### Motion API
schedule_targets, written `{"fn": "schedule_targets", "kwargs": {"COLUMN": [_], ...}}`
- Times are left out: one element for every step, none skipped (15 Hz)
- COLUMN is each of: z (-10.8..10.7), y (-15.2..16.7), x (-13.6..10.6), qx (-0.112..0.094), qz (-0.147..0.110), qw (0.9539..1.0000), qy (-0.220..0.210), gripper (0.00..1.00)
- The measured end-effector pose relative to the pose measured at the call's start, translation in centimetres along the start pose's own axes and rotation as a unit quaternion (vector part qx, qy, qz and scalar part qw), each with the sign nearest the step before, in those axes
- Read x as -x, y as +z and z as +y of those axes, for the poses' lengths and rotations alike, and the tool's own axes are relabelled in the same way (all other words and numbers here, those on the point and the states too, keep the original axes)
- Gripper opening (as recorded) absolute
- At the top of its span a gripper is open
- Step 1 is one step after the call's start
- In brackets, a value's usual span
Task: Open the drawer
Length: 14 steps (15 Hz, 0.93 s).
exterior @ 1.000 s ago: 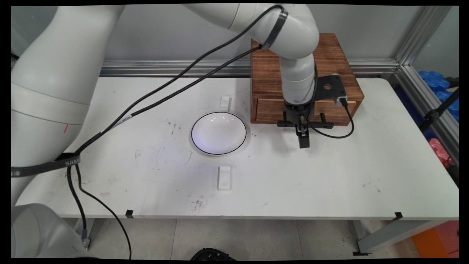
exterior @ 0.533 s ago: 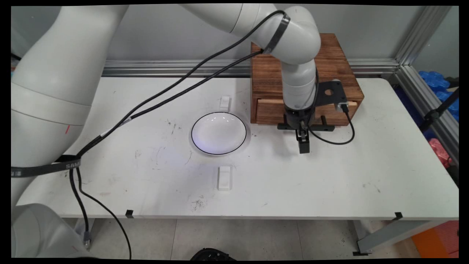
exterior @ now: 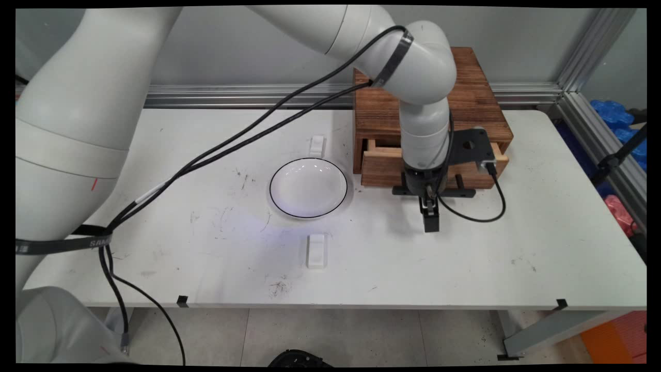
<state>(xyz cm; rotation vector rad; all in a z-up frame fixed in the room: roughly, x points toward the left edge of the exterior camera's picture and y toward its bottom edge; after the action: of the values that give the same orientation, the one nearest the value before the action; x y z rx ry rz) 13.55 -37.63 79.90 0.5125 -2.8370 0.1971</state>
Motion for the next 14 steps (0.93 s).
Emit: {"fn": "schedule_targets", "kwargs": {"z": [0.4, 0.7, 1.2, 1.6, 2.0, 2.4, 2.7, 3.2, 3.8, 4.4, 4.9, 5.3, 5.8, 6.4], "y": [0.0, 0.0, 0.0, 0.0, 0.0, 0.0, 0.0, 0.0, -0.1, -0.1, -0.2, -0.2, -0.2, -0.3], "x": [0.0, 0.0, 0.0, 0.0, 0.0, 0.0, 0.0, 0.0, 0.0, 0.0, 0.0, 0.0, 0.0, 0.1], "qx": [0.002, 0.003, 0.006, 0.008, 0.009, 0.011, 0.012, 0.014, 0.016, 0.018, 0.019, 0.021, 0.023, 0.025], "qz": [0.000, 0.000, 0.001, 0.001, 0.002, 0.002, 0.003, 0.004, 0.005, 0.006, 0.007, 0.007, 0.008, 0.009], "qw": [1.0000, 1.0000, 1.0000, 1.0000, 0.9999, 0.9999, 0.9999, 0.9999, 0.9998, 0.9997, 0.9996, 0.9995, 0.9994, 0.9992], "qy": [0.001, 0.001, 0.003, 0.004, 0.005, 0.006, 0.008, 0.010, 0.014, 0.018, 0.021, 0.023, 0.026, 0.029], "gripper": [1.00, 1.00, 1.00, 1.00, 1.00, 1.00, 1.00, 1.00, 1.00, 1.00, 1.00, 1.00, 1.00, 1.00]}}
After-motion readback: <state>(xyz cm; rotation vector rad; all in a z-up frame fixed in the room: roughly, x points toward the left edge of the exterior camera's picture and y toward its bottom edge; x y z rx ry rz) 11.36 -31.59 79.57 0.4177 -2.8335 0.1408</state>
